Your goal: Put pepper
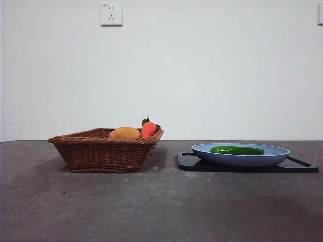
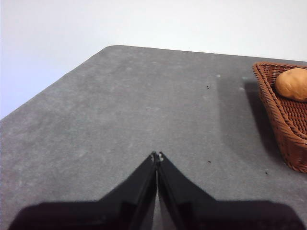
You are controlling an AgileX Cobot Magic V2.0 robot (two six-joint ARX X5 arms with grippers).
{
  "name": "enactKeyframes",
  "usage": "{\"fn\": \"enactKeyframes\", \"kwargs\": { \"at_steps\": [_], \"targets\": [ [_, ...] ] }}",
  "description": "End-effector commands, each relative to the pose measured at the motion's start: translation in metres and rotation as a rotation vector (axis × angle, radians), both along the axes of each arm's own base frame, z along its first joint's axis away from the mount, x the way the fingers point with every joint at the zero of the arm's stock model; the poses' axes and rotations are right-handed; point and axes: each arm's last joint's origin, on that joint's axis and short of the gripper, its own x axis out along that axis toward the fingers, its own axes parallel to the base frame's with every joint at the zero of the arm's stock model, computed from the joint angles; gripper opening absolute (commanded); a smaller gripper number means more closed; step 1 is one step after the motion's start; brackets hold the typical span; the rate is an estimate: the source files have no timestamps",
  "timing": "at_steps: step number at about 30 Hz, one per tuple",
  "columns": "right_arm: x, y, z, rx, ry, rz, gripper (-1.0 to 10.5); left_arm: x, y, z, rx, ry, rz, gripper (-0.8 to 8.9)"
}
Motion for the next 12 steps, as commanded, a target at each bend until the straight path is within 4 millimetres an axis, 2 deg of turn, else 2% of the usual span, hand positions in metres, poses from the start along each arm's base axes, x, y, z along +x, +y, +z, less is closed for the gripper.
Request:
{"fn": "enactKeyframes", "kwargs": {
  "at_steps": [1, 7, 12],
  "targets": [
    [0.001, 0.000, -0.014, 0.035, 0.014, -0.020, 0.1, 0.000, 0.000, -0.001, -0.003, -0.008, 0.006, 0.08],
    [0.004, -0.001, -0.038, 0.057, 0.058, -0.027, 0.1, 0.000, 0.000, -0.001, -0.003, -0.008, 0.006, 0.08],
    [0.006, -0.001, -0.047, 0.066, 0.090, -0.028, 0.1, 0.000, 0.000, -0.001, -0.003, -0.008, 0.006, 0.08]
  ]
}}
